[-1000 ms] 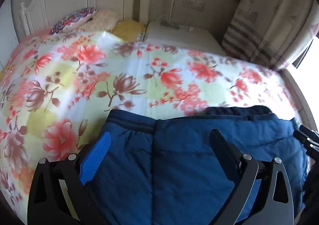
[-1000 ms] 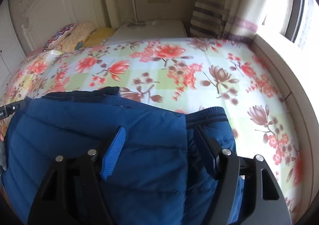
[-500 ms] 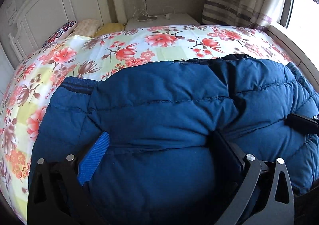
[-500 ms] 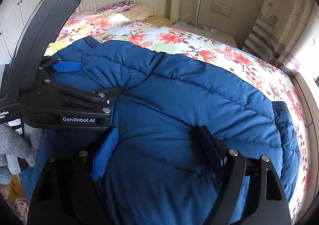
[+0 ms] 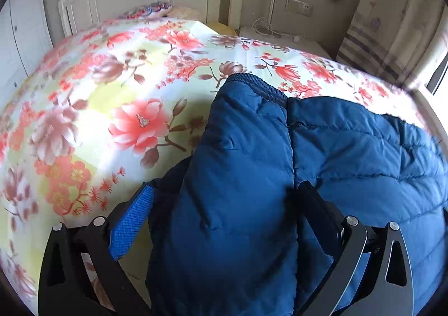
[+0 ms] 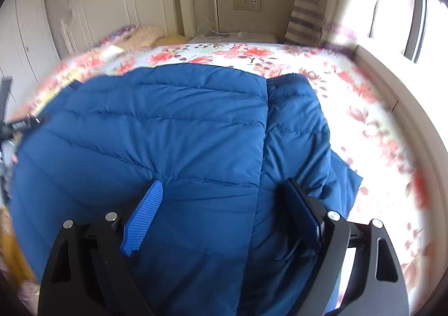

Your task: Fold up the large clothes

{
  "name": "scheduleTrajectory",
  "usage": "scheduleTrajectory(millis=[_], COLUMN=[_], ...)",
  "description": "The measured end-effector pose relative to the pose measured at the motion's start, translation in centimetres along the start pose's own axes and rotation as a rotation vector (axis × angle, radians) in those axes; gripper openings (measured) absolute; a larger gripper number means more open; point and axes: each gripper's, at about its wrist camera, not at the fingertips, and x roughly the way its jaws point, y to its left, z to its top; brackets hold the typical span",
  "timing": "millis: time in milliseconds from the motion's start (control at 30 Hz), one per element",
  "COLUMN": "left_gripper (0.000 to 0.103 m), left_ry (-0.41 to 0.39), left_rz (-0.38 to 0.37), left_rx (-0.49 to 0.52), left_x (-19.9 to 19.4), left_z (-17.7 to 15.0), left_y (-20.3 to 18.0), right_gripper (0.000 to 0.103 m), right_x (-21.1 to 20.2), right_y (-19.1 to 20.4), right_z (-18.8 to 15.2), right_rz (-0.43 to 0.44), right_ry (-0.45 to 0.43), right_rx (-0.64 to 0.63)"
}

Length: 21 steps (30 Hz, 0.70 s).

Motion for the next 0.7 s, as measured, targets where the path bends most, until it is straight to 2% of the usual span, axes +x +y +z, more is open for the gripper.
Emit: scheduleTrajectory(millis=[67, 100, 133, 233, 300, 333, 433, 467, 533, 633, 700], left_gripper=[0.098, 0.098, 0.098, 0.098, 0.098, 0.098, 0.099, 0.099, 0.099, 0.099, 0.099], left_ry=[-0.066, -0.098, -0.132, -0.199, -0.197, -0.194, -0.097, -0.104, -0.118, -0.101, -0.107], left_rz=[0.092, 0.120, 0.117, 0.005, -0.044, -0.041, 0.027, 0.034, -0.001, 0.008, 0.002], left_rx=[0.046, 0.059, 0.068, 0.110, 0.170, 0.201, 0.305, 0.304, 0.297, 0.314, 0.309], left_x=[-1.7, -2.8, -4.2, -8.4, -9.3, -9.4, -6.4, -5.5, -5.0, -4.8, -4.6], left_z=[-0.5, -0.9, -1.3, -2.9, -4.4, -5.0, -7.3, -7.9, -8.2, -8.0, -8.1], left_y=[-1.3, -1.8, -2.4, -5.2, -7.4, -8.5, -11.8, -11.9, -11.4, -11.4, -11.1], right_gripper=[0.085, 0.085, 0.085, 0.085, 0.085, 0.085, 0.087, 0.087, 0.088, 0.087, 0.087], right_x=[-1.6, -2.3, -3.5, -6.2, -6.2, -5.8, -2.3, -1.8, -1.4, -1.9, -2.5], right_y=[0.6, 1.1, 1.8, 5.4, 8.0, 9.5, 12.3, 12.3, 11.2, 10.7, 9.0], right_z=[-0.3, -0.4, -0.6, -0.8, -0.6, -0.8, -1.9, -2.3, -2.3, -2.1, -1.8], right_rz=[-0.059, -0.060, -0.034, 0.025, 0.068, 0.079, 0.055, 0.058, 0.112, 0.105, 0.107], right_ry=[-0.044, -0.068, -0.103, -0.161, -0.159, -0.148, -0.055, -0.069, -0.057, -0.032, -0.028], right_rx=[-0.011, -0.018, -0.028, -0.102, -0.173, -0.210, -0.286, -0.278, -0.245, -0.263, -0.230])
